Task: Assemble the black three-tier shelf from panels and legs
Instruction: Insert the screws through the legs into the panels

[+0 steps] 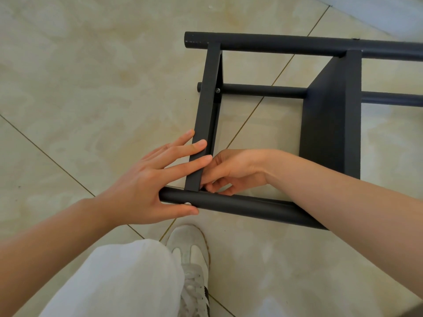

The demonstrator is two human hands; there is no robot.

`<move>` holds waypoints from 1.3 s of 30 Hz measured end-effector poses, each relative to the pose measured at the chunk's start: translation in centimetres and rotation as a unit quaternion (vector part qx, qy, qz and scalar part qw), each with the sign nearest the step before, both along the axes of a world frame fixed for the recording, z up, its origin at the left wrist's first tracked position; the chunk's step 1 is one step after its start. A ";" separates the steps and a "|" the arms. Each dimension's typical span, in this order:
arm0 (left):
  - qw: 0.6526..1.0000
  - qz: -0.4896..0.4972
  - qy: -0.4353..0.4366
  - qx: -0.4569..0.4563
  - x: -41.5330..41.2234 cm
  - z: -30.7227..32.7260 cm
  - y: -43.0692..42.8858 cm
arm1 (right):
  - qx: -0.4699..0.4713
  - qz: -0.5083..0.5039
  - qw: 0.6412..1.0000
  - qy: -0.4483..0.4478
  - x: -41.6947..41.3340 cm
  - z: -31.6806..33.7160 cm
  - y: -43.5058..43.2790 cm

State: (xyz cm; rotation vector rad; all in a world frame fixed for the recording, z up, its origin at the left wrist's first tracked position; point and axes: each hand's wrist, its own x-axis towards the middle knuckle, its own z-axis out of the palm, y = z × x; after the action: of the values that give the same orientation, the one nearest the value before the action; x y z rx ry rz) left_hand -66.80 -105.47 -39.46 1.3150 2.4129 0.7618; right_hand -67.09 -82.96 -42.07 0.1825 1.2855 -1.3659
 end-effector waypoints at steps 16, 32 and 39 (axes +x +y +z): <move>1.000 -0.003 0.007 0.001 0.0 -0.2 -0.1 | 0.005 0.022 1.000 0.017 0.0 0.6 -0.3; 1.000 0.001 0.001 -0.001 0.0 0.0 0.0 | -0.005 0.010 1.000 -0.001 0.0 0.5 -0.1; 1.000 0.001 -0.001 -0.003 0.0 0.0 0.0 | 0.008 0.034 0.999 0.009 -0.2 0.8 -0.1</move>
State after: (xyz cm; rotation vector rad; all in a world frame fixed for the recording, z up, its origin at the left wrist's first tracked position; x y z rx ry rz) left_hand -66.80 -105.51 -39.49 1.3094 2.4139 0.7562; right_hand -67.27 -83.09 -41.22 0.1360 1.3056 -1.3017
